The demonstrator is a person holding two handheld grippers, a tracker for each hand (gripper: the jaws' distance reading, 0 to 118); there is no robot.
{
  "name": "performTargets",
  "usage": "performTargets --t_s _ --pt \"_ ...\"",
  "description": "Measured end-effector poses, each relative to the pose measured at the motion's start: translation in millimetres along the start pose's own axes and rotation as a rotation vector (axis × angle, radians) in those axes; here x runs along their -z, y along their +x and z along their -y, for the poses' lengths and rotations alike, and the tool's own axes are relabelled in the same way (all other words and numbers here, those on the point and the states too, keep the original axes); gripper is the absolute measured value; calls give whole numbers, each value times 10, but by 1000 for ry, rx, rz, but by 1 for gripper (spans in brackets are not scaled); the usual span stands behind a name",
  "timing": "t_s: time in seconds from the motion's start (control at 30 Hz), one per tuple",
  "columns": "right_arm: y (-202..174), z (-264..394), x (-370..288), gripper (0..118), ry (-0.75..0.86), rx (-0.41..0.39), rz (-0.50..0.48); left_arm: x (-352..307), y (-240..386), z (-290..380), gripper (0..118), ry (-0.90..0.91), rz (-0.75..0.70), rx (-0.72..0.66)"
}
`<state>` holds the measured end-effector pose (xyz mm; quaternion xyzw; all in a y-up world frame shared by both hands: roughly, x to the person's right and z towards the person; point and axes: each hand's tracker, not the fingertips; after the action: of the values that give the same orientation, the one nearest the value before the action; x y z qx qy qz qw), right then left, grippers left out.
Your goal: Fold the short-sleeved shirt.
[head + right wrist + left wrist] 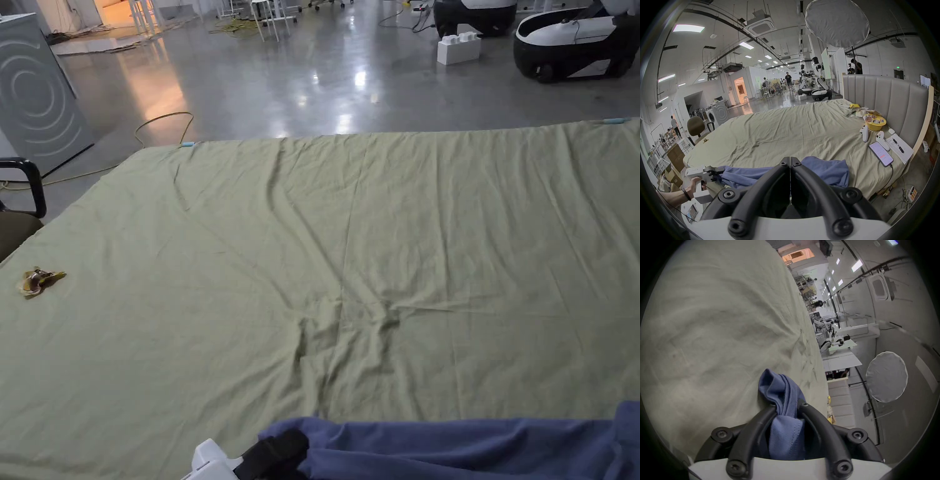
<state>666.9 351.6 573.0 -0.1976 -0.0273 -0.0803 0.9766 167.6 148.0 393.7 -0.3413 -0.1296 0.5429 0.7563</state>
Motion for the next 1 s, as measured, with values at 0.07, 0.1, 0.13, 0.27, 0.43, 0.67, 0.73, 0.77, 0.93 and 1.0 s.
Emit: performTargets --t_s 0.07,0.1,0.13,0.27,0.43,0.67,0.73,0.77,0.93,1.0 --pt "31 23 10 0 -10 4 4 -80 103 3 13 46 -13 25" --pt "38 29 9 0 -13 6 6 -146 155 -74 12 79 -7 14" --pt "44 36 7 0 -15 11 10 -189 205 -118 12 91 -1 22" --pt "80 71 11 0 -24 32 5 -459 481 -458 12 191 -27 138" --pt "148 134 33 0 -31 81 -12 -818 838 -947 12 238 -198 399" --pt "202 176 -1 0 -21 158 -30 -203 1311 -196 12 21 -164 753" --pt "206 167 -68 0 -17 152 -23 138 1392 211 12 -82 -163 841" --pt "212 168 -105 0 -15 142 -13 382 1511 566 12 -130 -163 884" --pt "303 268 -285 0 -33 161 37 1145 1377 1171 13 -248 -314 896" --pt "452 375 -327 0 -55 167 60 1247 1335 1179 37 -293 -310 907"
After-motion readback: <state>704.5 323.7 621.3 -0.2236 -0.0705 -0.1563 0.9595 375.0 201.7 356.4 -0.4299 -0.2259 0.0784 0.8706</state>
